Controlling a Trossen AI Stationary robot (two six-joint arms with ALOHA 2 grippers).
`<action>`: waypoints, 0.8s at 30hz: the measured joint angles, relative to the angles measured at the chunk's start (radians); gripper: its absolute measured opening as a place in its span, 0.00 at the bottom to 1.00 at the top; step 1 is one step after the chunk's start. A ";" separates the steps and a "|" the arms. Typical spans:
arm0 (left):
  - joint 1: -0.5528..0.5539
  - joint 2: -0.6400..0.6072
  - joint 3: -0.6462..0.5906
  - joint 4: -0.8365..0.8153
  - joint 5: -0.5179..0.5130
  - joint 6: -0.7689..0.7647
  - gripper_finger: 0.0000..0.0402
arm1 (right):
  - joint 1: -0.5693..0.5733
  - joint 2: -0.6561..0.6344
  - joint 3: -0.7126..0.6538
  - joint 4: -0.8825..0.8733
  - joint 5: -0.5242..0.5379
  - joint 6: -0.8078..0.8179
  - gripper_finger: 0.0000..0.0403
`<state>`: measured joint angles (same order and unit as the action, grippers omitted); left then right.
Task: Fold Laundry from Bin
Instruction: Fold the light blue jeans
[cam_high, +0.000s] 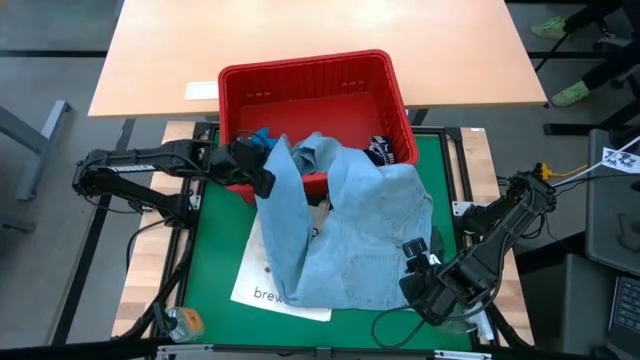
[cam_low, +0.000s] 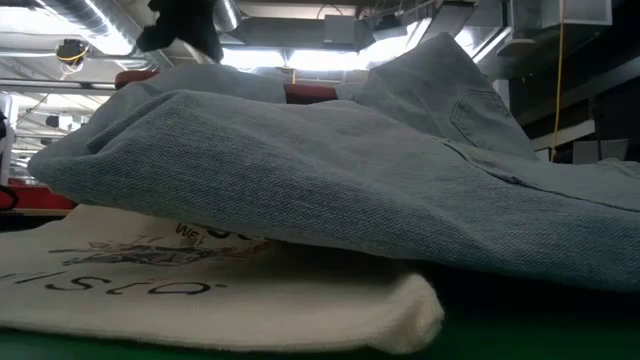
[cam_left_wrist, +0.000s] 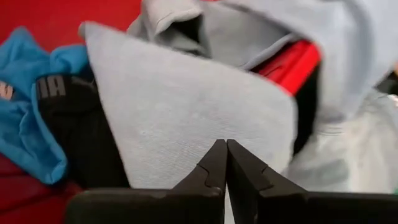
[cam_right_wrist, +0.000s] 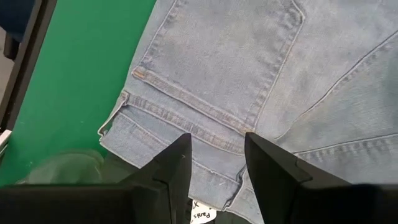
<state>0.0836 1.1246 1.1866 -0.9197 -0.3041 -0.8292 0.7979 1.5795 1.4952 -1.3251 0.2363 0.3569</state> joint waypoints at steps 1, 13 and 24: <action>-0.007 -0.004 0.009 -0.001 -0.001 0.002 0.00 | 0.000 0.000 0.000 0.000 0.001 0.000 0.37; -0.115 -0.005 0.026 -0.045 0.208 0.002 0.03 | 0.000 0.000 0.000 0.049 0.009 0.000 0.37; -0.263 0.004 0.026 -0.246 0.147 -0.174 0.30 | 0.000 0.000 0.000 0.052 0.009 0.000 0.37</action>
<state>-0.1795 1.1281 1.2129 -1.1658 -0.1574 -1.0035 0.7979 1.5795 1.4948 -1.2732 0.2455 0.3573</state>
